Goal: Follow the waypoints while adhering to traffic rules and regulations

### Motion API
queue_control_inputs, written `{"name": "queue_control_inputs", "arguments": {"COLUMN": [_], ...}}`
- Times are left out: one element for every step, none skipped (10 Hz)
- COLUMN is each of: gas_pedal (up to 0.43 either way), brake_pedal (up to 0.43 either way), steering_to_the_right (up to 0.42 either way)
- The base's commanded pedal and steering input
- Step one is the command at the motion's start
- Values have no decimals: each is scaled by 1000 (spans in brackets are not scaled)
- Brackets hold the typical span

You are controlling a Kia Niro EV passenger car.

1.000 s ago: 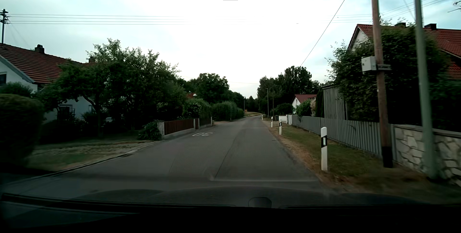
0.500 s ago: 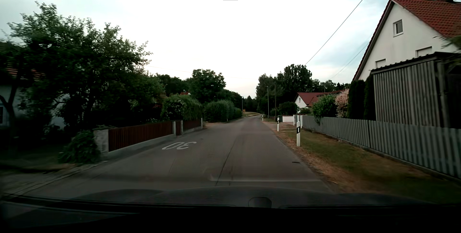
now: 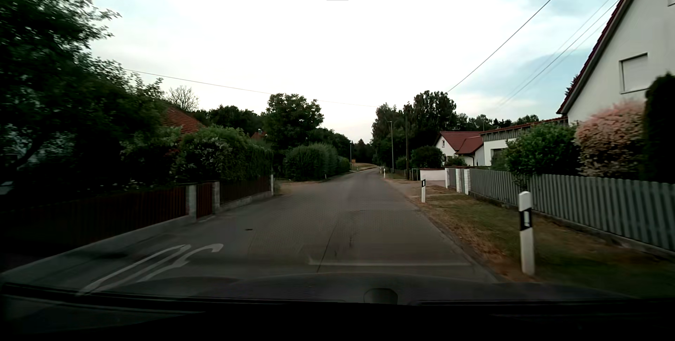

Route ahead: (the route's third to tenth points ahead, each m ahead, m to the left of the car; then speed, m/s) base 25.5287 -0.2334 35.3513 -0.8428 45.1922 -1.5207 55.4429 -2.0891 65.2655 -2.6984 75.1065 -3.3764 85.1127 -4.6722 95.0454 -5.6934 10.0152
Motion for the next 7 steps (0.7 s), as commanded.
{"name": "queue_control_inputs", "arguments": {"gas_pedal": [59, 59, 59, 59, 59, 59, 47], "brake_pedal": [6, 6, 6, 6, 6, 6, 6], "steering_to_the_right": [11, 11, 11, 11, 11, 11, 10]}}
